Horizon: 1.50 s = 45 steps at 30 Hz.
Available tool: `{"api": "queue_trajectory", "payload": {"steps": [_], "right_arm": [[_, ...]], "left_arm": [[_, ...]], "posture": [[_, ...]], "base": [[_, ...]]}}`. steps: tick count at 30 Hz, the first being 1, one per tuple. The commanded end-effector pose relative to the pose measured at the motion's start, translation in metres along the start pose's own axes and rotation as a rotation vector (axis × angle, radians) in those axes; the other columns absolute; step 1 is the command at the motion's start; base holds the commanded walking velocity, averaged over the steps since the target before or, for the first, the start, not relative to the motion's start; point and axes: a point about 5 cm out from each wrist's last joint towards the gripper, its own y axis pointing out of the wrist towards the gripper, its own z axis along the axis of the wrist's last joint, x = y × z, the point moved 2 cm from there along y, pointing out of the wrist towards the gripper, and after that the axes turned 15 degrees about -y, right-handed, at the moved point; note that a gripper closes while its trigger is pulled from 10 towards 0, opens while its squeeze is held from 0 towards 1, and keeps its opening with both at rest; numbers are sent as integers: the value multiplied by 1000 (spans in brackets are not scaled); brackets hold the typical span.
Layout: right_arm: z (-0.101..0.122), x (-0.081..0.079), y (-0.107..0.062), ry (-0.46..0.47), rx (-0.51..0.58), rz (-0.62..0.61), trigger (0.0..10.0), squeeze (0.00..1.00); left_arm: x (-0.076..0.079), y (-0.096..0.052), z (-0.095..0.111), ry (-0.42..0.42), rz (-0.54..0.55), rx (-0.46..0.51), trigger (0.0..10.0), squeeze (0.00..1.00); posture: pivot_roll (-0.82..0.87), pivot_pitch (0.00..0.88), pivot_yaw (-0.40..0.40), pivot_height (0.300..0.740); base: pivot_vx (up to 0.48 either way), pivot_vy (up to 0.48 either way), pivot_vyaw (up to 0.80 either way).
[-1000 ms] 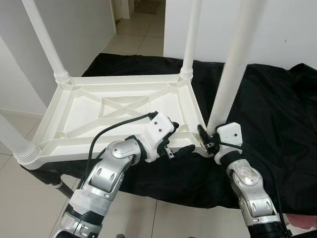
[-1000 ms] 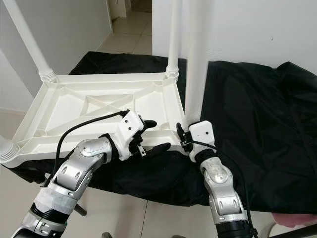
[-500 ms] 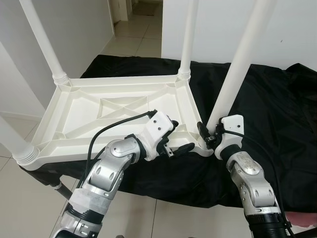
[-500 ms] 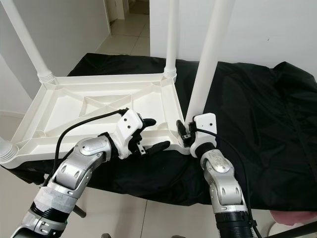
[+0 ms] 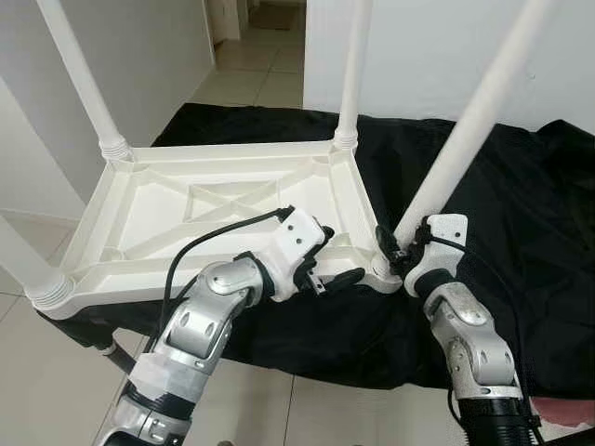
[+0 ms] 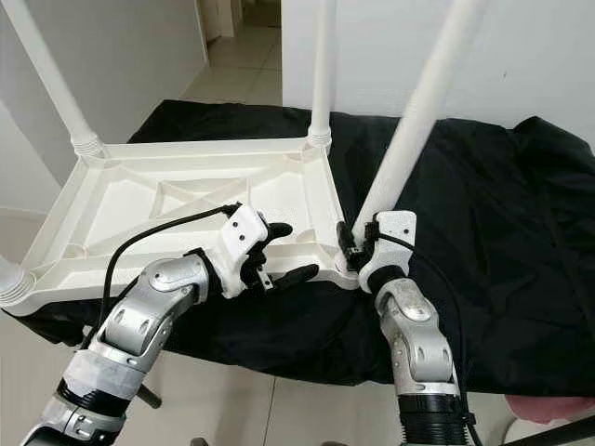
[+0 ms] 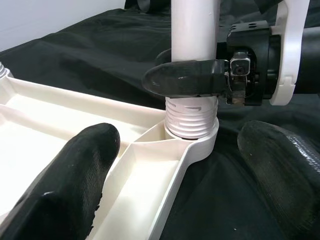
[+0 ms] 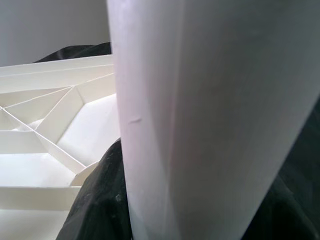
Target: Building children table
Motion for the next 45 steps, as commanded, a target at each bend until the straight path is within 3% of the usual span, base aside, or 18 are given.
{"api": "queue_trajectory", "payload": {"steps": [1,3,4,5,7,9,13,22,29,38,40,45], "right_arm": [[-42,-3,-11,-17,-170,-6,10000,0],[-33,-8,-14,-90,-78,0,10000,0],[-33,-8,-14,-90,-78,0,10000,0],[-30,-13,-17,-157,-40,22,10000,0],[-30,-13,-17,-157,-40,22,10000,0],[-26,-20,-20,-257,-4,59,10000,0],[-22,-25,-19,-284,20,98,10000,0],[-21,-29,-15,-218,2,163,10000,0],[-26,-13,-5,-64,-101,145,10000,0],[-33,-12,-8,-94,-116,129,10000,0],[-21,-16,-11,-142,-22,122,10000,0],[-11,-18,-12,-146,32,125,10000,0]], "left_arm": [[-6,-2,3,2,64,16,10000,0],[-6,-3,3,2,66,16,10000,0],[-6,-3,3,2,66,16,10000,0],[-6,-3,3,2,66,17,10000,0],[-6,-3,3,2,66,17,10000,0],[-6,-2,4,1,67,18,10000,0],[-6,-2,4,2,68,18,10000,0],[-7,-2,5,4,69,19,10000,0],[-8,-3,6,6,74,22,10000,0],[-8,-3,6,5,80,26,10000,0],[-8,-3,7,6,80,27,10000,0],[-9,-2,8,0,75,29,10000,0]], "posture": [[-80,20,47,740],[-81,22,48,740],[-81,22,48,740],[-81,22,49,740],[-81,22,49,740],[-82,23,52,740],[-82,23,52,740],[-79,22,50,740],[-72,17,42,740],[-73,16,41,740],[-75,15,43,740],[-78,9,47,740]], "base": [[0,0,0],[0,0,0],[0,0,0],[0,0,0],[0,0,0],[0,0,0],[0,0,0],[0,0,0],[0,0,0],[0,0,0],[0,0,0],[0,0,0]]}}
